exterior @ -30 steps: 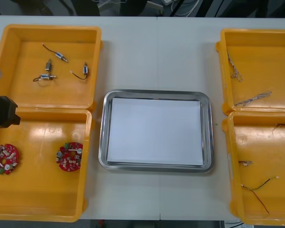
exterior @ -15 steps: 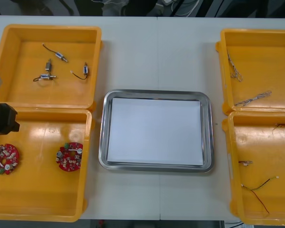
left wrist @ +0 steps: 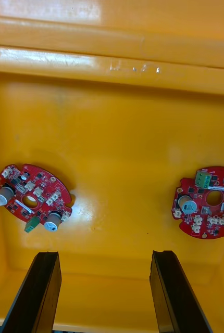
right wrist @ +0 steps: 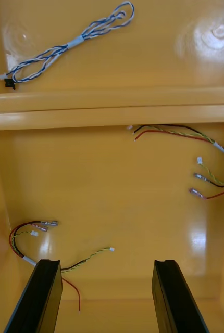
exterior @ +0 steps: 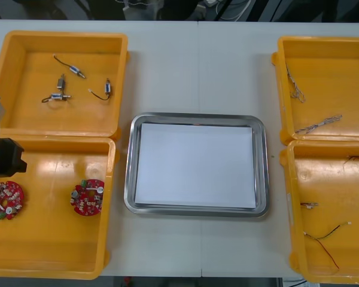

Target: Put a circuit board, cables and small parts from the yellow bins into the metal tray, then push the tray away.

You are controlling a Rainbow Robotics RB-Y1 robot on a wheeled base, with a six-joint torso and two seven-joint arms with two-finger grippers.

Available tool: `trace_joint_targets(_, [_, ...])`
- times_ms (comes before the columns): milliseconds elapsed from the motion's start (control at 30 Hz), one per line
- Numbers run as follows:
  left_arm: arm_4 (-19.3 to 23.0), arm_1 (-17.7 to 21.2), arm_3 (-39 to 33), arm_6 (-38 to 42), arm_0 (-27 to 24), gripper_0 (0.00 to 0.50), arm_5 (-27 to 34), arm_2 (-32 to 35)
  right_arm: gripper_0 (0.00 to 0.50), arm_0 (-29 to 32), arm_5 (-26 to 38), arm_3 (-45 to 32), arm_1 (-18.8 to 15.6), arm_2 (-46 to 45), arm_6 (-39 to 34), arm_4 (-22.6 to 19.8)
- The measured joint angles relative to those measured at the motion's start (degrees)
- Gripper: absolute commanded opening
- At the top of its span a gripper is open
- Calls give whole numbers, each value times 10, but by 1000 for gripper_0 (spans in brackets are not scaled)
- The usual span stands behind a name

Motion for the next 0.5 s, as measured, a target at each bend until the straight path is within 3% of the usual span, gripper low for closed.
trace_joint_targets(200, [0,3,-14,-1,43,500,-45,7,500,14,-5,0,22,11,-96,17])
trace_joint_targets(500, [1,30,-16,-4,114,500,-138,13,500,39,-37,1,60,28,-99,39])
